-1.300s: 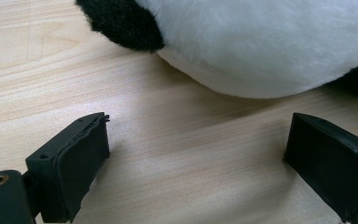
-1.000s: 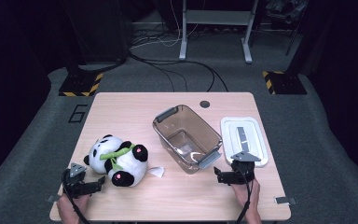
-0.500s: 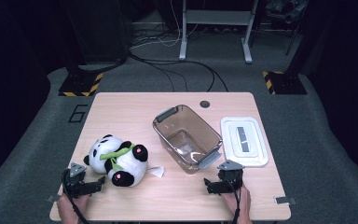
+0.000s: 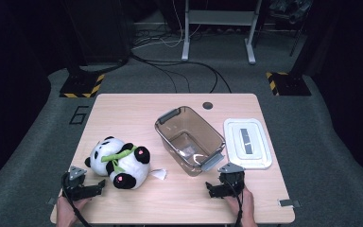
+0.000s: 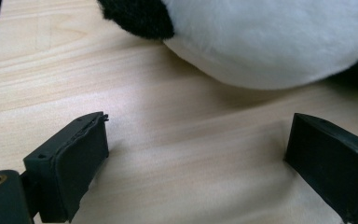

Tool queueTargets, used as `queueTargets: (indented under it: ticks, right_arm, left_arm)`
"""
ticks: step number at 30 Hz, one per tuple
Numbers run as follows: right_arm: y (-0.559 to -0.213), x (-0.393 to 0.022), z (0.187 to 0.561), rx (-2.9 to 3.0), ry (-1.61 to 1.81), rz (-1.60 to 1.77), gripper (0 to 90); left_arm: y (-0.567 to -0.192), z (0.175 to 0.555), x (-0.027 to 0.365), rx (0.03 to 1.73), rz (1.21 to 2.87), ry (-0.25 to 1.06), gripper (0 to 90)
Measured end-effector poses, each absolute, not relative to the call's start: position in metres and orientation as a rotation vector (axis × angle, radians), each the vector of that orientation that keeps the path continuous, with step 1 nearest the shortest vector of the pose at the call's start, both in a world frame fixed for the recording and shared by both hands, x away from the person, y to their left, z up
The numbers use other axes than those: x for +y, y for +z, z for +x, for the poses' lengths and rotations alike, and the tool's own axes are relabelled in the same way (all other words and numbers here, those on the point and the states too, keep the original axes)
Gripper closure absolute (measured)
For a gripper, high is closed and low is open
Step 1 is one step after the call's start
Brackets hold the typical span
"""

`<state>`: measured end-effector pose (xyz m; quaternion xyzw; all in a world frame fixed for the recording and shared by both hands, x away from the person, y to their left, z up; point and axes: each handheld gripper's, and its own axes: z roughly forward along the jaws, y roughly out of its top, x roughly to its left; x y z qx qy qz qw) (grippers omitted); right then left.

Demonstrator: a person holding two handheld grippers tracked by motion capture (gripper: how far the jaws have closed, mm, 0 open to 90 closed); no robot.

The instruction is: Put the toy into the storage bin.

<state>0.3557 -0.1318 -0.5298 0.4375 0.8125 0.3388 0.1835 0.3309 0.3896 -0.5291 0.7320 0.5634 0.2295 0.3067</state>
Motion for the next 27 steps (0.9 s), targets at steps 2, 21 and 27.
queueTargets:
  ticks: [2,21,27]
  right_arm:
    - [-0.53,-0.132,0.356,2.291,0.953,1.233,0.0]
    - [-0.53,-0.132,0.356,2.289,0.953,1.232,0.0]
    - [-0.53,-0.132,0.356,2.289,0.952,1.232,0.0]
  left_arm:
    - [-0.527,0.33,0.391,1.506,1.946,0.573,2.3]
    - [-0.448,0.319,0.393,1.355,1.876,0.531,0.0]
    - [-0.423,0.33,0.375,1.269,1.905,0.541,0.0]
